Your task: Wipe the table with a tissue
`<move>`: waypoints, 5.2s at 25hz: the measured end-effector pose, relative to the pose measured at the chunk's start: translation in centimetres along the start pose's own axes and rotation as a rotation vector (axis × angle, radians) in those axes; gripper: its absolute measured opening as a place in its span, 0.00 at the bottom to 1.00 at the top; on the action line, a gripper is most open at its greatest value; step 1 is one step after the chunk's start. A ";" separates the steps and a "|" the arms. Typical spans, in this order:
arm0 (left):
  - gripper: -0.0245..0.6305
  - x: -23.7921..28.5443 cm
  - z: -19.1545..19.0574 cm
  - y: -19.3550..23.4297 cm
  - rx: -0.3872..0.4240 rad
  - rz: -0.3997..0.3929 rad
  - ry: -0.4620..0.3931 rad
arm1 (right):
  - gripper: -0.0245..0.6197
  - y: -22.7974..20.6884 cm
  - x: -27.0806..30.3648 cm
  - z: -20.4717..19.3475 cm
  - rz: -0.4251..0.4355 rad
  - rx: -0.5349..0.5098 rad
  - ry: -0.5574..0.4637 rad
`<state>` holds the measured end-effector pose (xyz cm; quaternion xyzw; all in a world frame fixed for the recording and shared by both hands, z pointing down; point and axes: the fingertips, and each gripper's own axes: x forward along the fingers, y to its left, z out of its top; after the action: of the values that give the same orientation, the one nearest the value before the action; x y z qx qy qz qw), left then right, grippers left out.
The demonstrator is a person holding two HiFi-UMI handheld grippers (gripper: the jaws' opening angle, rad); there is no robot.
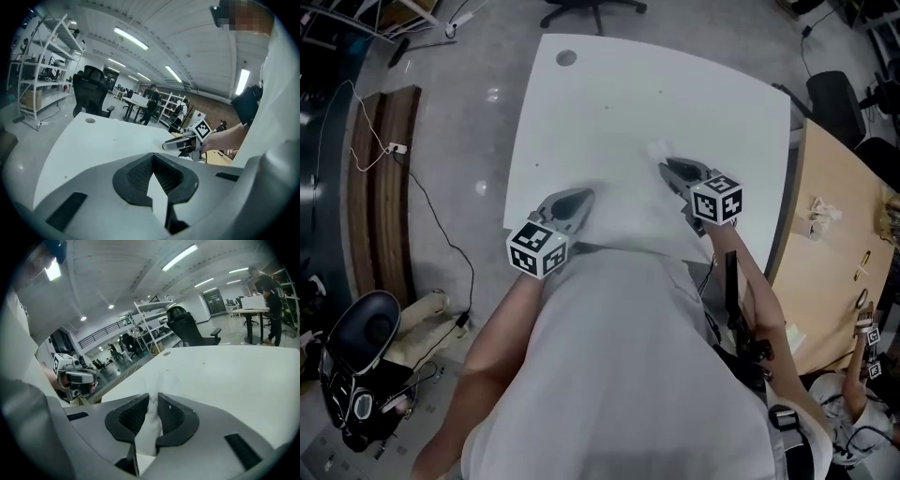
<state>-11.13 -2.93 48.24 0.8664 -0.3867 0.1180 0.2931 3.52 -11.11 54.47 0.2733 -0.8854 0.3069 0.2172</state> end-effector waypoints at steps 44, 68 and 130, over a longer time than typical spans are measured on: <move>0.04 -16.0 -5.0 14.9 -0.130 0.085 -0.068 | 0.13 14.7 25.4 1.4 -0.033 -0.387 0.392; 0.04 -15.6 -4.5 14.8 -0.075 0.014 -0.029 | 0.13 21.0 22.0 -6.9 0.157 -0.720 0.651; 0.04 -3.4 1.2 6.3 0.030 -0.079 0.034 | 0.13 -3.7 3.5 0.1 -0.308 -0.023 0.039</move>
<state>-18.10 -4.93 48.43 0.8830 -0.3454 0.1269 0.2912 3.14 -14.86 57.85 0.3975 -0.8321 0.2648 0.2819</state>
